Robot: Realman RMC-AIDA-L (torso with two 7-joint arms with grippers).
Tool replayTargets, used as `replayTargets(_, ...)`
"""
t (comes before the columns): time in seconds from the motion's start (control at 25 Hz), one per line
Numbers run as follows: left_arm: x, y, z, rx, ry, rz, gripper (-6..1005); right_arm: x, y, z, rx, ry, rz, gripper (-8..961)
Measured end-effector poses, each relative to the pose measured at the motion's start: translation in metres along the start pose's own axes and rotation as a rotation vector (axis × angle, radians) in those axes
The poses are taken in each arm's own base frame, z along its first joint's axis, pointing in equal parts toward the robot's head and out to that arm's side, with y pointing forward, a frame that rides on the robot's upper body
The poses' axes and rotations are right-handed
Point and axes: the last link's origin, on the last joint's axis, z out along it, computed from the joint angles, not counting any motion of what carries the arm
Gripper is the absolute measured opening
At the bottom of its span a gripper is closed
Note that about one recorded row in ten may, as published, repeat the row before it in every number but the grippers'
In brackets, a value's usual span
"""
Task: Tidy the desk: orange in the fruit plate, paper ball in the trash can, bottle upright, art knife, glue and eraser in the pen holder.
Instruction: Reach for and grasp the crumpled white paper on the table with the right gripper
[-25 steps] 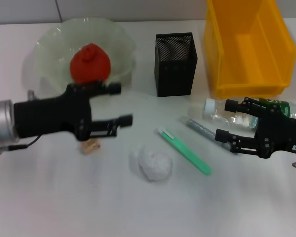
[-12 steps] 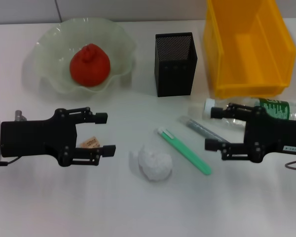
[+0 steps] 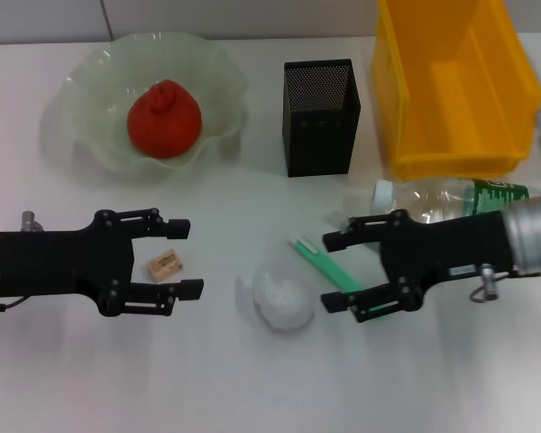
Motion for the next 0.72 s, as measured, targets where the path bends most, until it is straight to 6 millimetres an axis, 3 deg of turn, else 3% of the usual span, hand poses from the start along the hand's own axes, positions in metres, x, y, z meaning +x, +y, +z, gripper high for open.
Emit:
replayTargets(0.36,-0.003,0.002,0.002,-0.022,-0.032,-0.006,813,-0.008,-0.004,0.034,-0.049,0.112,-0.074,813)
replayTargets(0.72,-0.002,0.002,0.002,-0.025,-0.024,-0.007,813,-0.006,-0.009,0.047,-0.030,0.181,-0.121,814)
